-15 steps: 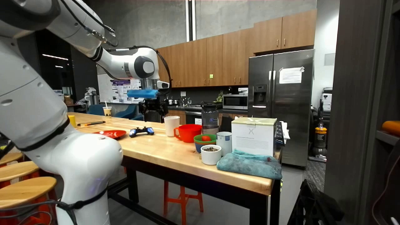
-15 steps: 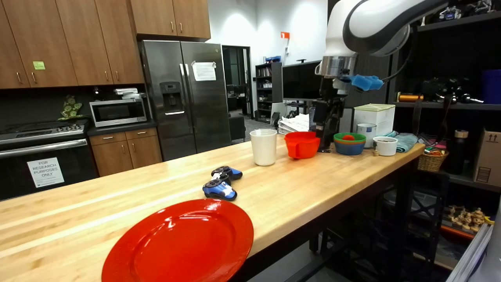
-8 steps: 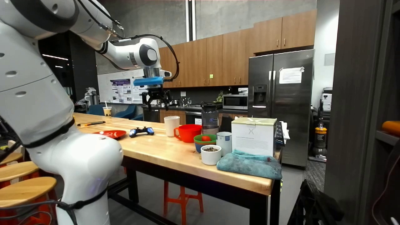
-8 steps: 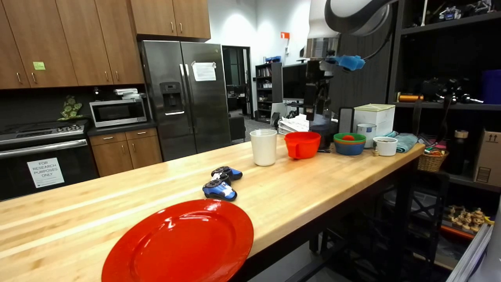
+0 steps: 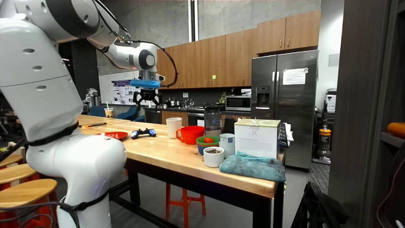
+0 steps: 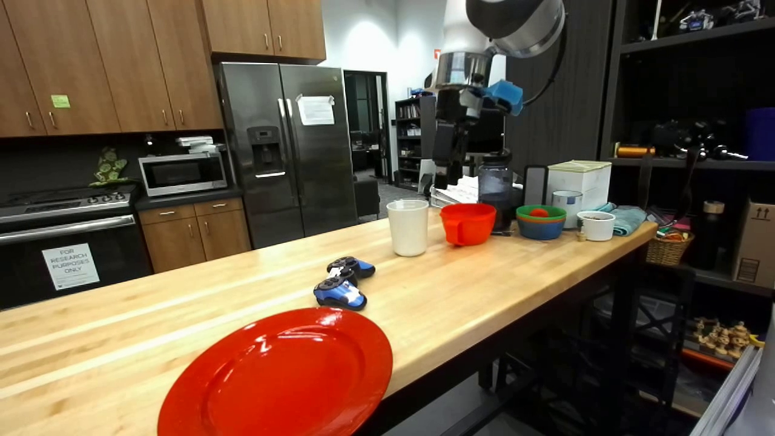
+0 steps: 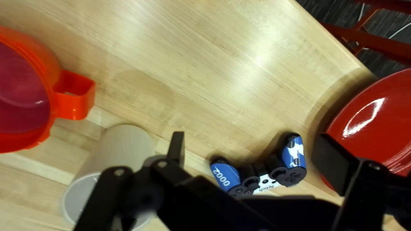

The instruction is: Take the red ball out of the bowl and put it on the table

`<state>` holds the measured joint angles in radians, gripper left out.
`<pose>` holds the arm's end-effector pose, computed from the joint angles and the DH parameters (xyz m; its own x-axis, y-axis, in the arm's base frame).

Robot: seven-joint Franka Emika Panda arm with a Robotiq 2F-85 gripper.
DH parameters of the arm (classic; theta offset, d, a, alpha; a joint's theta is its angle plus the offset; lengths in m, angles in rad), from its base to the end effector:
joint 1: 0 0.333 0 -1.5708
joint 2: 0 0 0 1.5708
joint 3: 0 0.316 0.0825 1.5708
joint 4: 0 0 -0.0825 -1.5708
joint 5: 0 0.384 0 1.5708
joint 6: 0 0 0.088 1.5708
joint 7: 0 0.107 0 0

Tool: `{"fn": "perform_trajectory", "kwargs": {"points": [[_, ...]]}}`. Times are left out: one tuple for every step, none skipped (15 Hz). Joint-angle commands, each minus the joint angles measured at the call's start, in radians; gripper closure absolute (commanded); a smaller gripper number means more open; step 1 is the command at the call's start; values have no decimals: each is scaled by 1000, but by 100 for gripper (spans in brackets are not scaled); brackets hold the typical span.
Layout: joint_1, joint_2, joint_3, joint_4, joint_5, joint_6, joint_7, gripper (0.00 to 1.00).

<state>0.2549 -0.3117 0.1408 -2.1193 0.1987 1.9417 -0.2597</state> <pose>0.4324 0.2020 0.5541 0.8243 0.5429 0.1610 0.5617 -0.8197 -0.1118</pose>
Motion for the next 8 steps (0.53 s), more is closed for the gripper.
{"fn": "perform_trajectory", "kwargs": {"points": [[17, 53, 20, 40, 27, -1, -43, 0], [20, 62, 28, 42, 24, -2, -43, 0], [25, 71, 33, 45, 34, -4, -50, 0], [29, 84, 39, 53, 43, -4, -54, 0], [33, 96, 44, 59, 59, -1, -64, 0], [40, 109, 49, 64, 80, 2, -77, 0], [45, 120, 55, 68, 99, -1, -90, 0], [49, 130, 62, 72, 110, -5, -97, 0]]}}
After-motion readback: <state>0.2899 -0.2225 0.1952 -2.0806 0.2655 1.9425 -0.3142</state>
